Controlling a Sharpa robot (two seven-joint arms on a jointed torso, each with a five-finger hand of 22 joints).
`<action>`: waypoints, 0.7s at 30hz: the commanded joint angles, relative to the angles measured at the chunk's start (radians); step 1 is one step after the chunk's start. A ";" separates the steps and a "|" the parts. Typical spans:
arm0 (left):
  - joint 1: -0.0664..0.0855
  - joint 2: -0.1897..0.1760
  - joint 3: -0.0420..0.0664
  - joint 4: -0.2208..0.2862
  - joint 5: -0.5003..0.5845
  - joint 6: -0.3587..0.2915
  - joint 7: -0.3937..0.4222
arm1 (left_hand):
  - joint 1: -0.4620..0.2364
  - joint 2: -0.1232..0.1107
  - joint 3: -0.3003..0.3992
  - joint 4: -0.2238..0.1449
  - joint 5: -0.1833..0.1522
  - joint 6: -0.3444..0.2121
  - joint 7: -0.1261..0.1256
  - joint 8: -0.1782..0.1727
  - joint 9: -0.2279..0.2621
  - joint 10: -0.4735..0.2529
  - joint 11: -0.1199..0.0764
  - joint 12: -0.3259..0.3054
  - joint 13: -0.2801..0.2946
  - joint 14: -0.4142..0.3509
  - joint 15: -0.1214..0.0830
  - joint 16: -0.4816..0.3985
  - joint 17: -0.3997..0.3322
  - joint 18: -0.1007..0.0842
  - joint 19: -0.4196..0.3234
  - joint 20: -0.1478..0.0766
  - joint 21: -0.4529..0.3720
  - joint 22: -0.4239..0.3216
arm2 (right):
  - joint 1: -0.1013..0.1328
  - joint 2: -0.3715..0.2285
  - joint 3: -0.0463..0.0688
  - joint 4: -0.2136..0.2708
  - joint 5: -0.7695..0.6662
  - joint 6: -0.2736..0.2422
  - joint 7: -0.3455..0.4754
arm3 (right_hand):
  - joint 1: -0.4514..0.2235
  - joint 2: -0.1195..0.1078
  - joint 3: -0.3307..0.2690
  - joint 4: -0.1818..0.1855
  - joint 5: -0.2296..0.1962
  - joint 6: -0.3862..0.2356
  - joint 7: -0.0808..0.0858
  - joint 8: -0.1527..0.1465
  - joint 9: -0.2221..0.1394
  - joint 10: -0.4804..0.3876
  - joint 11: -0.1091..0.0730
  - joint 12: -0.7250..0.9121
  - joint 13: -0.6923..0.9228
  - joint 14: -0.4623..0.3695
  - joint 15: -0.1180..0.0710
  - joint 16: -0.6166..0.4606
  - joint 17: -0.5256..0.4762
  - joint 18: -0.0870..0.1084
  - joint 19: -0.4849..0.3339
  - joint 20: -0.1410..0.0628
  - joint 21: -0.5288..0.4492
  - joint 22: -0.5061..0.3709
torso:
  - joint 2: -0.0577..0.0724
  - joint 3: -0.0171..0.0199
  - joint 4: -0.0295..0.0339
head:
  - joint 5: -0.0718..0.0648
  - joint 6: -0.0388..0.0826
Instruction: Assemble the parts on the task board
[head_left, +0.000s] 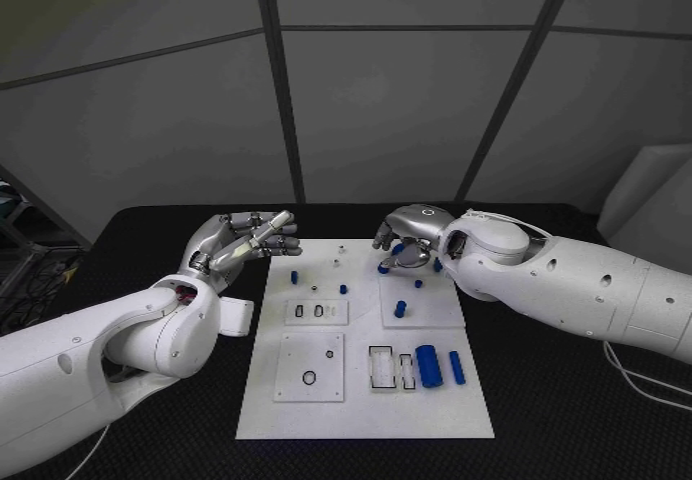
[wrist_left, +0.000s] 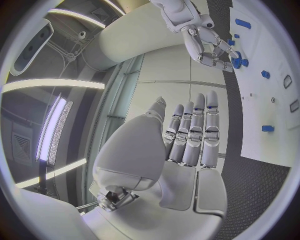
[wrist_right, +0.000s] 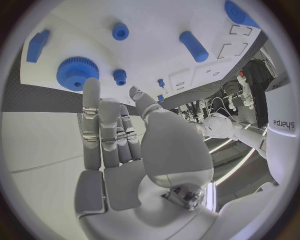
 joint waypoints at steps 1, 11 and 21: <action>0.001 0.000 0.001 0.007 -0.009 0.016 -0.001 | 0.005 -0.001 0.000 -0.004 -0.003 0.005 0.000 -0.006 -0.001 0.009 0.001 -0.002 0.000 -0.009 0.000 -0.004 0.002 -0.014 -0.005 -0.002 -0.003 -0.001 | 0.003 0.004 0.001 -0.003 -0.060 0.063 -0.050 | 0.006 -0.010 0.001 0.011 -0.002 -0.005 0.001 -0.001 0.001 -0.009 0.001 -0.002 0.001 0.031 0.008 0.059 0.059 -0.006 0.002 0.004 0.065 0.073 | 0.009 -0.0014 0.0040 | -0.001 0.000; 0.001 -0.004 0.001 0.015 -0.009 0.016 -0.004 | 0.004 -0.002 -0.001 -0.004 -0.003 0.004 0.001 -0.007 -0.001 0.008 0.002 -0.004 0.000 -0.009 0.000 -0.005 0.002 -0.014 -0.006 -0.001 -0.004 -0.001 | 0.003 0.012 0.001 -0.009 -0.067 0.099 -0.058 | 0.013 -0.015 0.015 0.031 0.000 0.000 -0.001 0.000 0.002 0.004 0.000 -0.002 0.002 0.032 0.007 0.178 0.180 -0.024 0.017 0.007 0.206 0.234 | 0.017 0.0013 0.0049 | 0.000 0.003; 0.001 -0.006 0.001 0.017 -0.009 0.016 -0.006 | 0.004 -0.002 -0.001 -0.004 -0.003 0.004 0.001 -0.007 -0.001 0.008 0.002 -0.004 0.000 -0.009 0.000 -0.005 0.002 -0.014 -0.006 -0.001 -0.004 -0.001 | 0.003 0.016 0.001 -0.011 -0.066 0.100 -0.057 | 0.020 -0.007 0.065 0.054 -0.017 0.025 -0.004 0.004 0.004 0.054 -0.007 0.001 0.004 0.047 0.003 0.314 0.330 -0.054 0.069 0.008 0.373 0.453 | 0.022 0.0051 0.0060 | -0.002 0.005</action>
